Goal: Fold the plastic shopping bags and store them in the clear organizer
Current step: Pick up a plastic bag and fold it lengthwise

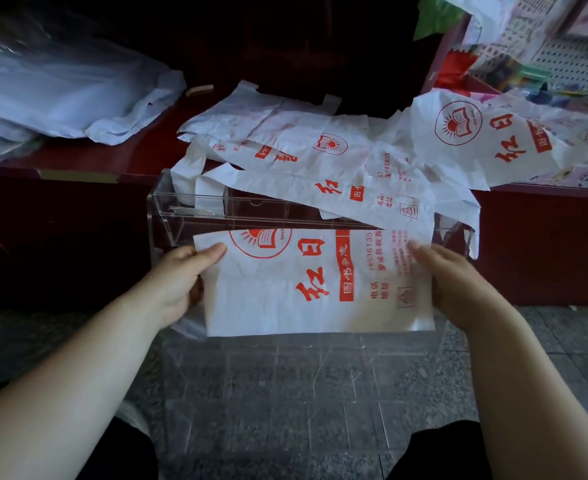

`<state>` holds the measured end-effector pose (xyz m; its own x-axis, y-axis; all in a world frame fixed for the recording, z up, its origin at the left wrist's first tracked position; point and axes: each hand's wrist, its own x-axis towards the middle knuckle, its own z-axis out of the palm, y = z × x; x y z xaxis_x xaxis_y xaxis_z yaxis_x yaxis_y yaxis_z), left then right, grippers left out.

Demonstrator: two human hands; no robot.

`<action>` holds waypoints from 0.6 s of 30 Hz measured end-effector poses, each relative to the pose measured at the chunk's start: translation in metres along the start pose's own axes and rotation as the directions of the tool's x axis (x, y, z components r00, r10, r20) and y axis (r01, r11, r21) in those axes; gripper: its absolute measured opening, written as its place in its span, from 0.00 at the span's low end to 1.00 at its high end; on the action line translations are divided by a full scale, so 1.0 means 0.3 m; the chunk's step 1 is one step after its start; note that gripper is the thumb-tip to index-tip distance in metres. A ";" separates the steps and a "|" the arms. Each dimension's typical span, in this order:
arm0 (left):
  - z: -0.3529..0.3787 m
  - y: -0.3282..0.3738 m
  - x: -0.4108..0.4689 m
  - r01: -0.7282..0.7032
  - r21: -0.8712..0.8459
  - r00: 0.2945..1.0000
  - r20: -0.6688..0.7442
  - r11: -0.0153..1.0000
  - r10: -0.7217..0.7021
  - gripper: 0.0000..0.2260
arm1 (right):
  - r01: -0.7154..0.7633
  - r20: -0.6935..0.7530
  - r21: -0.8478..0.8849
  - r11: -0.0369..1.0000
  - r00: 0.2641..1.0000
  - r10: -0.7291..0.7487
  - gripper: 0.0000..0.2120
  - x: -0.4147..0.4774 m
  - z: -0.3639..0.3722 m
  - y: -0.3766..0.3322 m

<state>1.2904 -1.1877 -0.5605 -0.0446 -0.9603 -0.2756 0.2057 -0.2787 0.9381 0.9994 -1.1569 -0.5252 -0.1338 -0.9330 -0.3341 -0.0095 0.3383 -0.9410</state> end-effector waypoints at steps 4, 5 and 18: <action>-0.024 0.025 -0.002 -0.025 0.006 0.999 -0.036 1.000 0.025 0.09 | -0.018 0.153 -0.159 0.987 0.987 0.043 0.04 -0.003 0.006 0.002; -0.033 0.026 0.001 -0.013 -0.003 0.999 -0.033 1.000 0.013 0.08 | -0.018 0.152 -0.144 0.989 0.988 0.040 0.04 0.000 0.006 0.002; -0.054 -0.105 -0.039 0.418 0.139 0.875 0.206 0.898 -0.439 0.22 | -0.020 0.052 0.179 0.984 0.999 0.010 0.08 0.006 -0.019 -0.011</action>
<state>1.3004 -1.1674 -0.5901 -0.3307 -0.7207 -0.6092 0.0305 -0.6534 0.7564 0.9934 -1.1591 -0.5223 -0.0818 -0.9346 -0.3462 0.1705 0.3291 -0.9288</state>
